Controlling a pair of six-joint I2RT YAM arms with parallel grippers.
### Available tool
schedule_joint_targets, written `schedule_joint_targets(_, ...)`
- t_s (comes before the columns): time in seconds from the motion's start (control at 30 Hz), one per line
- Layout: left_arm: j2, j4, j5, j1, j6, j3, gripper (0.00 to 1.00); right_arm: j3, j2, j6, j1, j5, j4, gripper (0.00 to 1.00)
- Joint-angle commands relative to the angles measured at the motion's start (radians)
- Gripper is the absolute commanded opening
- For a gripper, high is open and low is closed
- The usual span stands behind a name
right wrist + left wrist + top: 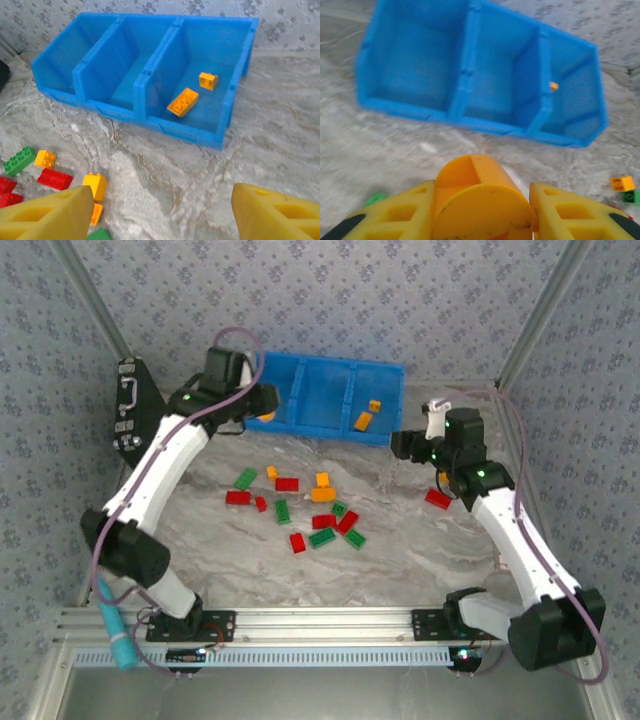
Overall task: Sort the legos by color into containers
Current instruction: Place the lego in the container.
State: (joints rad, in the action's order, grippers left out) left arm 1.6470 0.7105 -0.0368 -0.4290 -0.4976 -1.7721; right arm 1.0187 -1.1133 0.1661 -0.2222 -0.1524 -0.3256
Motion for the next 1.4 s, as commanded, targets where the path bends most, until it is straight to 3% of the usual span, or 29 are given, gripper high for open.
schedule_joint_targets(0.0, 0.136, -0.065, -0.016, -0.065, 0.001, -0.154, 0.3, -0.068, 0.09, 0.117, 0.032, 0.057, -0.128, 0.75)
schedule_joint_targets(0.23, 0.508, -0.042, -0.058, -0.165, 0.004, -0.62, 0.3, -0.24, 0.258, 0.302, 0.143, 0.079, -0.213, 0.75)
schedule_joint_targets(0.37, 0.76, 0.039, -0.09, -0.196, -0.025, -0.964, 0.3, -0.27, 0.271, 0.319, 0.199, 0.074, -0.226, 0.76)
schedule_joint_targets(0.43, 0.852, 0.028, -0.108, -0.201, -0.064, -1.054, 0.29, -0.273, 0.258, 0.317, 0.224, 0.059, -0.227, 0.76)
schedule_joint_targets(0.67, 0.931, -0.123, -0.13, -0.214, -0.148, -0.987, 0.3, -0.292, 0.233, 0.306, 0.295, 0.016, -0.218, 0.76)
schedule_joint_targets(0.93, 1.004, -0.193, -0.129, -0.218, -0.219, -0.989, 0.41, -0.292, 0.181, 0.284, 0.343, -0.018, -0.174, 0.76)
schedule_joint_targets(1.37, 0.977, -0.19, -0.157, -0.192, -0.209, -0.994, 0.77, -0.213, 0.029, 0.228, 0.41, -0.023, -0.137, 0.78)
